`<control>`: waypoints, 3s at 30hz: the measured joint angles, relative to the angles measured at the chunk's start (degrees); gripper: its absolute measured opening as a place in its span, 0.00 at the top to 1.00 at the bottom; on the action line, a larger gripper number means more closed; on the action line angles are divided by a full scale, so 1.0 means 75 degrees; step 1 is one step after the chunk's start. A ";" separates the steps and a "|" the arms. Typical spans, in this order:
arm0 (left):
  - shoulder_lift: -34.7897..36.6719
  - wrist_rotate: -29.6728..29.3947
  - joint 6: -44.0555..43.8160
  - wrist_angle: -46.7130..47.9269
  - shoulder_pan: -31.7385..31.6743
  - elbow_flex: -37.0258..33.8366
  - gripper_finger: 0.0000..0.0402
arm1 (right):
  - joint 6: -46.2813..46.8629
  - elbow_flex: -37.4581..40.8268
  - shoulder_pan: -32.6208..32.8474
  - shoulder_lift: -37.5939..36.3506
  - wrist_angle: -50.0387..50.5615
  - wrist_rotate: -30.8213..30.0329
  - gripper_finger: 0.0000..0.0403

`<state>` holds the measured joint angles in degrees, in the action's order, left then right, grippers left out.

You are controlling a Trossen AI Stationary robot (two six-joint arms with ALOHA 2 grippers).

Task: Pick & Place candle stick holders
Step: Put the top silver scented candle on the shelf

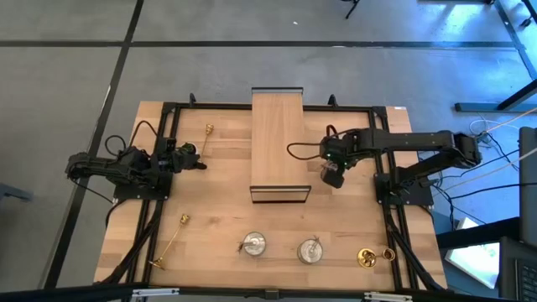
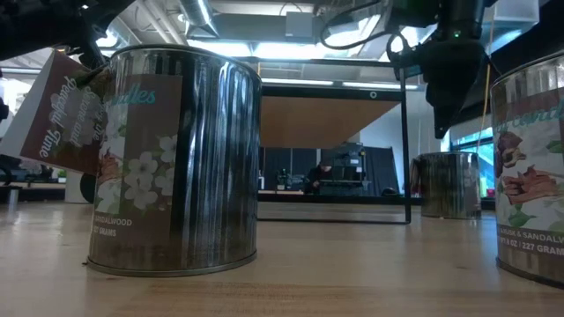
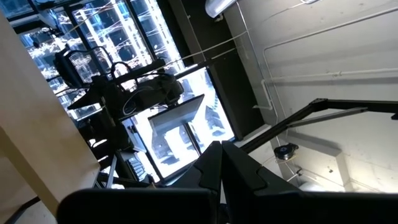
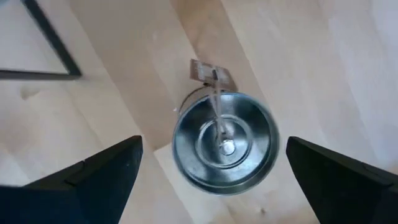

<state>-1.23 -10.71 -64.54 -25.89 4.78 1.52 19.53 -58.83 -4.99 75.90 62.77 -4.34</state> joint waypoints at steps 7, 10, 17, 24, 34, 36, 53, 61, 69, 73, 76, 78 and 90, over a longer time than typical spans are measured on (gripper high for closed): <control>0.0000 0.0066 0.0027 0.0000 -0.0001 0.0000 1.00 | 0.0687 0.0000 -0.0123 -0.0003 -0.0019 0.1055 0.01; 0.0000 0.0172 0.0087 0.0002 -0.0001 0.0000 1.00 | 0.1618 0.0000 -0.0064 -0.0003 -0.0011 0.1158 0.01; 0.0000 0.0134 0.0293 0.0009 0.0000 0.0000 1.00 | 0.1676 0.0000 -0.0092 -0.0006 -0.0468 0.1265 0.01; 0.0000 0.0030 0.0200 0.0052 0.0000 0.0000 1.00 | 0.0374 -0.0003 -0.0174 -0.0006 -0.1035 0.1212 0.01; 0.0000 0.0210 0.0022 0.0047 0.0000 0.0000 1.00 | -0.0307 -0.0012 -0.1931 -0.0163 -0.0807 0.1505 0.01; 0.0000 0.0218 0.0010 0.0049 0.0002 0.0000 1.00 | -0.1255 -0.0012 -0.2224 -0.0194 -0.0947 0.2156 0.01; 0.0000 0.0173 -0.0011 0.0056 -0.0001 0.0000 1.00 | -0.3168 0.0761 -0.2239 -0.1068 -0.2355 0.2730 0.01; 0.0000 0.0171 0.0080 0.0055 -0.0001 0.0000 1.00 | -0.0212 0.3079 -0.2242 -0.2780 -0.6668 0.1793 0.01; 0.0000 0.0164 0.0164 0.0067 0.0002 0.0000 1.00 | 0.1825 0.3401 -0.2203 -0.3951 -0.6717 0.1145 0.01; 0.0000 0.0183 0.0157 0.0064 -0.0001 0.0000 1.00 | 0.2419 0.3401 -0.1943 -0.4125 -0.6399 0.1768 0.01; 0.0000 0.0188 0.0121 0.0066 -0.0001 0.0000 1.00 | 0.2812 0.3401 -0.1344 -0.4145 -0.5588 0.1284 0.01; 0.0000 0.0188 0.0112 0.0064 0.0002 0.0000 1.00 | 0.3415 0.3401 -0.0831 -0.4145 -0.4896 0.0117 0.01; 0.0000 0.0206 0.0024 0.0061 0.0002 0.0000 1.00 | 0.7484 0.3401 0.2700 -0.4014 -0.3368 -0.4820 0.01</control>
<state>-1.23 -9.17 -64.36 -25.43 4.80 1.52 75.65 -33.32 15.25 45.79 37.52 -40.49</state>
